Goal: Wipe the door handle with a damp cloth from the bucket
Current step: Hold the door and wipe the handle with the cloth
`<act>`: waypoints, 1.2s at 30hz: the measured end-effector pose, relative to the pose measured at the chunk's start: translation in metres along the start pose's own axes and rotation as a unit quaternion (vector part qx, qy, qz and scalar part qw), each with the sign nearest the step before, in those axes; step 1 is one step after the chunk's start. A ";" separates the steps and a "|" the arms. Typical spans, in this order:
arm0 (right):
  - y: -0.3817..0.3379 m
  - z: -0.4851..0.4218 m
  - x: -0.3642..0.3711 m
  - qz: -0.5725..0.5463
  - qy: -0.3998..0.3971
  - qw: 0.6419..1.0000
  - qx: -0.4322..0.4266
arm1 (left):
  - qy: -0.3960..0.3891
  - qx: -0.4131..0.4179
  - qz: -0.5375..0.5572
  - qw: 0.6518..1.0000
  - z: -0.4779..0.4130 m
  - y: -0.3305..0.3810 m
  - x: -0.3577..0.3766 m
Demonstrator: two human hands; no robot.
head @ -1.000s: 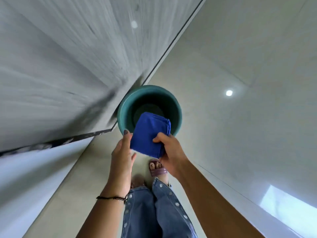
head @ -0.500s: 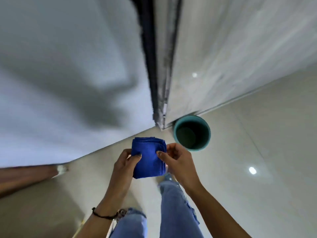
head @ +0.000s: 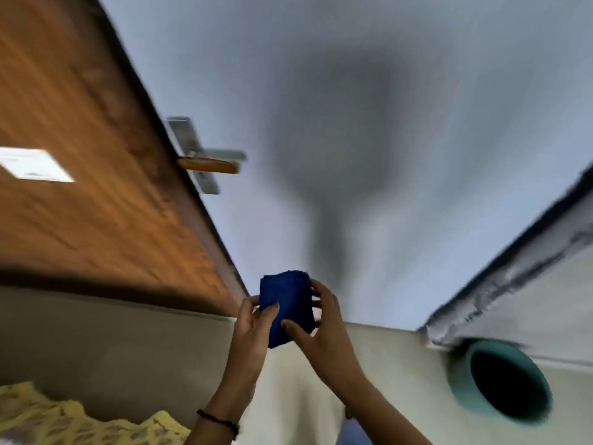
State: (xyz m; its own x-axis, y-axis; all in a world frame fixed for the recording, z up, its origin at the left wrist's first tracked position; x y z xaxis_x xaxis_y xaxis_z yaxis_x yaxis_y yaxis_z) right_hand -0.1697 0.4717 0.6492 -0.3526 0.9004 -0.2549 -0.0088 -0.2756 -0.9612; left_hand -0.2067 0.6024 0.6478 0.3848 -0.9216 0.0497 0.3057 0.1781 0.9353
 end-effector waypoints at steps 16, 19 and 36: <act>-0.113 -0.177 0.081 0.004 0.024 0.985 -0.172 | -0.007 0.158 -0.159 0.975 -0.147 0.140 -0.116; -0.124 -0.201 0.084 -0.196 0.013 0.977 -0.086 | 0.072 0.276 -0.215 0.934 -0.168 0.174 -0.157; -0.205 -0.237 0.154 0.383 0.341 0.842 -0.168 | 0.146 0.658 -0.448 0.587 -0.252 0.245 -0.208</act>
State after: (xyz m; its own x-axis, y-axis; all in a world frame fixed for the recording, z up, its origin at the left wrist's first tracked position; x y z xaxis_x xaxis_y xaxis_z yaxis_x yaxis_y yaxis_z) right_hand 0.0001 0.7462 0.7817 0.4856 0.5179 -0.7042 0.2824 -0.8553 -0.4343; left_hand 0.0076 0.9243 0.7780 0.7751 -0.3093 -0.5510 -0.3640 -0.9313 0.0107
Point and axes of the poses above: each hand's wrist, its own z-axis away from the middle knuckle, its own x-axis out of the palm, y = z × x, the point moved 7 cm from there along -z, towards the middle knuckle, and after that the axes turned 4 degrees about -y, right-handed, at the moved point
